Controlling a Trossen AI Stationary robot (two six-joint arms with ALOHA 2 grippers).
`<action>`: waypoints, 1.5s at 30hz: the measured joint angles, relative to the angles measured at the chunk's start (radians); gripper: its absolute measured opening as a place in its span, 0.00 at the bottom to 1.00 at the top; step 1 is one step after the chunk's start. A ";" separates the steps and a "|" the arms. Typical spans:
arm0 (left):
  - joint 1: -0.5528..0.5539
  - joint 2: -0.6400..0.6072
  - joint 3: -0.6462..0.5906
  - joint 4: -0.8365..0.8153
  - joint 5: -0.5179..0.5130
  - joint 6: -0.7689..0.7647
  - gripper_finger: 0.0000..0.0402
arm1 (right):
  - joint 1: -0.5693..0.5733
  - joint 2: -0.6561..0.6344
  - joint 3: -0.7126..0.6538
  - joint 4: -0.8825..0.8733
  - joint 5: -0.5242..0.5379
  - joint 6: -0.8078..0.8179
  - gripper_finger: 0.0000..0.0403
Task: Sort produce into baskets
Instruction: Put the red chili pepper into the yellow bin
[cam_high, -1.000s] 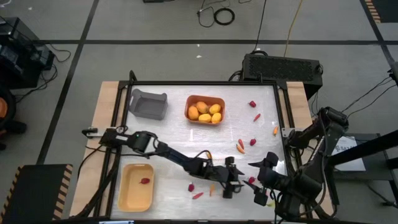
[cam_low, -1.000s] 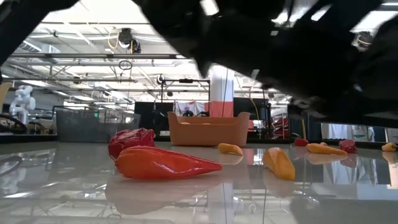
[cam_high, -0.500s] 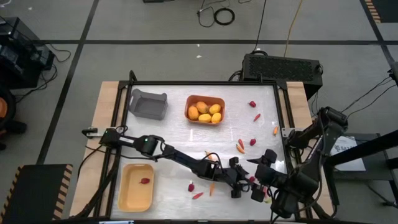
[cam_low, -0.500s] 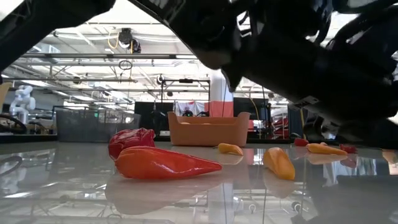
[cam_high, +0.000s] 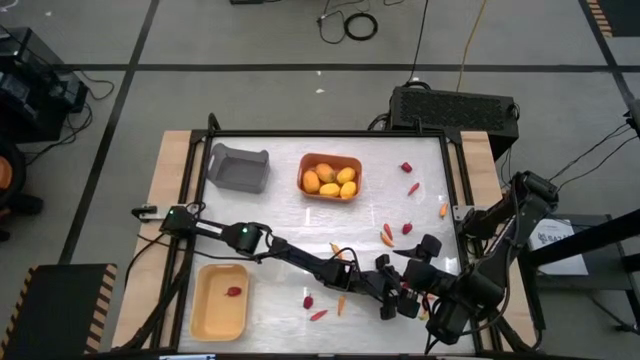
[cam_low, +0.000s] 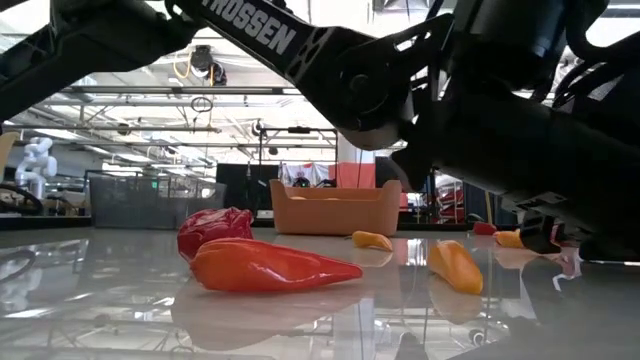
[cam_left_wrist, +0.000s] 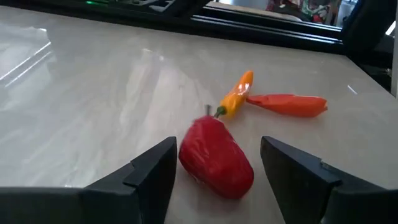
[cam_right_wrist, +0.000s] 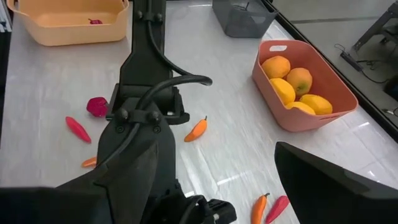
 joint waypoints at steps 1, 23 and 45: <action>0.000 0.002 0.001 -0.003 -0.007 -0.001 0.60 | -0.001 0.000 0.000 0.000 0.000 -0.007 0.78; -0.004 -0.027 -0.007 -0.046 -0.004 0.022 0.30 | -0.002 0.000 0.000 0.014 -0.006 -0.015 0.78; -0.147 -0.465 -0.007 -1.261 -0.018 0.068 0.27 | -0.005 0.001 0.000 0.091 -0.031 -0.018 0.78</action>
